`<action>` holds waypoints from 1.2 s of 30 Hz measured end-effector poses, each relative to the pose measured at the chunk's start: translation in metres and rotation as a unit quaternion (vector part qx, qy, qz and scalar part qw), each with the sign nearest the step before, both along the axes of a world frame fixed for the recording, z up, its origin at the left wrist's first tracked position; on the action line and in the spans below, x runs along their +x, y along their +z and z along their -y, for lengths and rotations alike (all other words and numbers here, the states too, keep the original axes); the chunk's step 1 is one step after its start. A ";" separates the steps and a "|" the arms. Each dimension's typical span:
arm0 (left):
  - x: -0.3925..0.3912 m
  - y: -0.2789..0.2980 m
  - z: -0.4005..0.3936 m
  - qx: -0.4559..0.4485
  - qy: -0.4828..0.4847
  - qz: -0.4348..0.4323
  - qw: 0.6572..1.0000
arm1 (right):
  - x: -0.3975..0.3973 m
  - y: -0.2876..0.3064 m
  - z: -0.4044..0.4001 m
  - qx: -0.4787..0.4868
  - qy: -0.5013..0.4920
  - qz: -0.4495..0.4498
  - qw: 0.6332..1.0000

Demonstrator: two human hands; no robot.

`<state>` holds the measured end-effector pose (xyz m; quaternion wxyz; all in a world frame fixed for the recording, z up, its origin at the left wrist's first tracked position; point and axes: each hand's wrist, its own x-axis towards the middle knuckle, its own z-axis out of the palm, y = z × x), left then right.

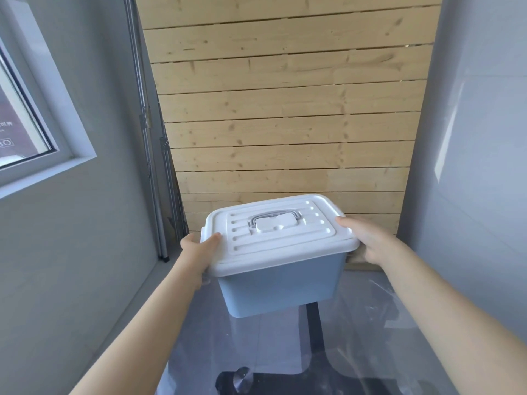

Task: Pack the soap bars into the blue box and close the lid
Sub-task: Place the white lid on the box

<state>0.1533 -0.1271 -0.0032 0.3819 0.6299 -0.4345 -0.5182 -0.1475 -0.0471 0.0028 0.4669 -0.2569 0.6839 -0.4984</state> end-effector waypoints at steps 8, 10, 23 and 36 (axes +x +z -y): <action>-0.002 0.006 -0.007 -0.091 0.017 0.132 0.987 | -0.005 -0.002 0.002 -0.048 -0.032 0.007 0.998; -0.004 0.007 -0.009 -0.111 0.039 0.129 0.985 | -0.001 0.000 0.002 -0.077 -0.038 0.011 0.996; -0.006 0.004 -0.010 -0.121 0.058 0.101 0.986 | 0.007 -0.005 -0.001 -0.108 -0.071 -0.068 0.989; -0.003 0.011 0.012 -0.157 -0.025 0.224 0.962 | 0.024 -0.006 -0.007 -0.093 -0.113 -0.236 0.961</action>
